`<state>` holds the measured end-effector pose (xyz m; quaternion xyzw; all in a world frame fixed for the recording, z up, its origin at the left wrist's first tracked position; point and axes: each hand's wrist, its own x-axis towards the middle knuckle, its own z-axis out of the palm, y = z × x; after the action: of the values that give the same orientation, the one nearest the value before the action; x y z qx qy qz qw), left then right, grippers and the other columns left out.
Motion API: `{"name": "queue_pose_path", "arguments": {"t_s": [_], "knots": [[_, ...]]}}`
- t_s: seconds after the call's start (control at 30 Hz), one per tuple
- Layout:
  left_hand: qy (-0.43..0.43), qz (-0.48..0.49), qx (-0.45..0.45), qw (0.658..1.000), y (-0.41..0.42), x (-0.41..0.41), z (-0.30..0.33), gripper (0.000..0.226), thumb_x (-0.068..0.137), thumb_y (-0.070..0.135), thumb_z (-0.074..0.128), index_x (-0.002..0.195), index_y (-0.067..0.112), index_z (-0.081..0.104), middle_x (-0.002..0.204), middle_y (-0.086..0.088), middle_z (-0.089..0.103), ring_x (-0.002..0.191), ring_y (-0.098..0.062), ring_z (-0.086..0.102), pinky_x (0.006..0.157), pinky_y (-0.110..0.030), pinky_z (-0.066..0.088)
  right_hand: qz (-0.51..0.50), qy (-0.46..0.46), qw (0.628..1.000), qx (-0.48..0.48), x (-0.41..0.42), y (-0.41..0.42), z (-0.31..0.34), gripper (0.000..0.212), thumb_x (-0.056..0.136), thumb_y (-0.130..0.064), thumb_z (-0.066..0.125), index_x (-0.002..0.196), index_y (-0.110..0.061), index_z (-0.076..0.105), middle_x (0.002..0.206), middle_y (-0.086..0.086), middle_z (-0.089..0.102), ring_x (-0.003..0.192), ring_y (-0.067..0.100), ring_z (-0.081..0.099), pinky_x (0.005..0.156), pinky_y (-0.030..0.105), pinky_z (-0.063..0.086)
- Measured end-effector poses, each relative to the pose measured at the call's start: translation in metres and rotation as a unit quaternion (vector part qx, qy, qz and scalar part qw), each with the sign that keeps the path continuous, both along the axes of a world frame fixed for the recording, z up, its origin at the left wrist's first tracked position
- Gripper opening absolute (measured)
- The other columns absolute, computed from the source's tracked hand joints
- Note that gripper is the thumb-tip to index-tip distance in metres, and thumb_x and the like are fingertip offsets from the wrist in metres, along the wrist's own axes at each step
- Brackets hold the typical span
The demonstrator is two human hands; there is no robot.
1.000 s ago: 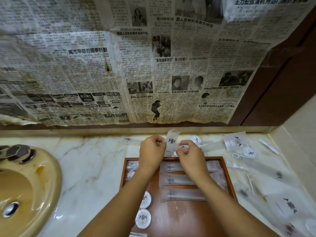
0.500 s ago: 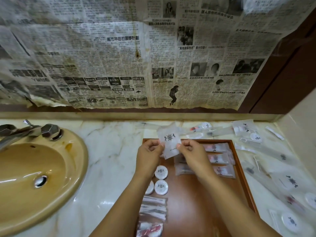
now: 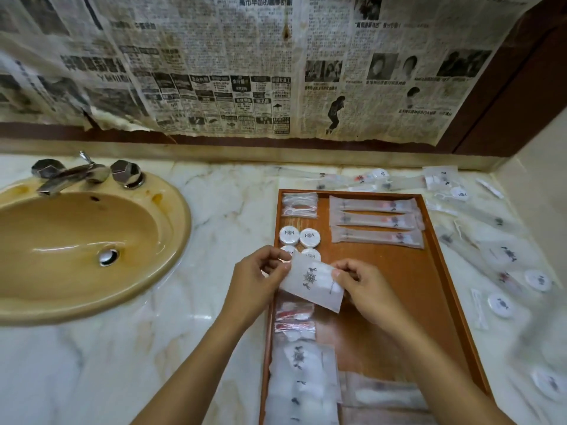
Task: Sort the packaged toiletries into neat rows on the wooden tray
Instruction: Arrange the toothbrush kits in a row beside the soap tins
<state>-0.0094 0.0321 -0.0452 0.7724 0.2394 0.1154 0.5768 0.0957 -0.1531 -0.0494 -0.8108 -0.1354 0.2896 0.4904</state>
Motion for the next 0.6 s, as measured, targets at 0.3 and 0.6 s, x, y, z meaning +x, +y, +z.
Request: {"name": "queue_pose_path", "arguments": {"t_s": [0.3, 0.6], "knots": [[0.000, -0.120, 0.177, 0.977, -0.012, -0.074, -0.025, 0.043, 0.088, 0.018, 0.066, 0.120, 0.045, 0.057, 0.103, 0.020, 0.056, 0.096, -0.005, 0.054, 0.082, -0.008, 0.040, 0.051, -0.006, 0.996, -0.071, -0.065, -0.028, -0.001, 0.016, 0.098, -0.026, 0.056, 0.093, -0.022, 0.071, 0.092, -0.004, 0.073, 0.086, 0.011, 0.065, 0.074, 0.023, 0.045], [0.012, -0.178, 0.300, 0.937, -0.017, -0.108, -0.057, 0.030, 0.088, 0.035, 0.056, 0.116, 0.040, 0.064, 0.130, 0.021, 0.044, 0.115, 0.000, 0.039, 0.096, -0.028, 0.044, 0.076, -0.052, 0.987, -0.135, -0.097, -0.027, -0.012, 0.017, 0.098, -0.024, 0.056, 0.086, -0.018, 0.067, 0.076, -0.010, 0.063, 0.065, -0.005, 0.052, 0.059, 0.007, 0.038]]}}
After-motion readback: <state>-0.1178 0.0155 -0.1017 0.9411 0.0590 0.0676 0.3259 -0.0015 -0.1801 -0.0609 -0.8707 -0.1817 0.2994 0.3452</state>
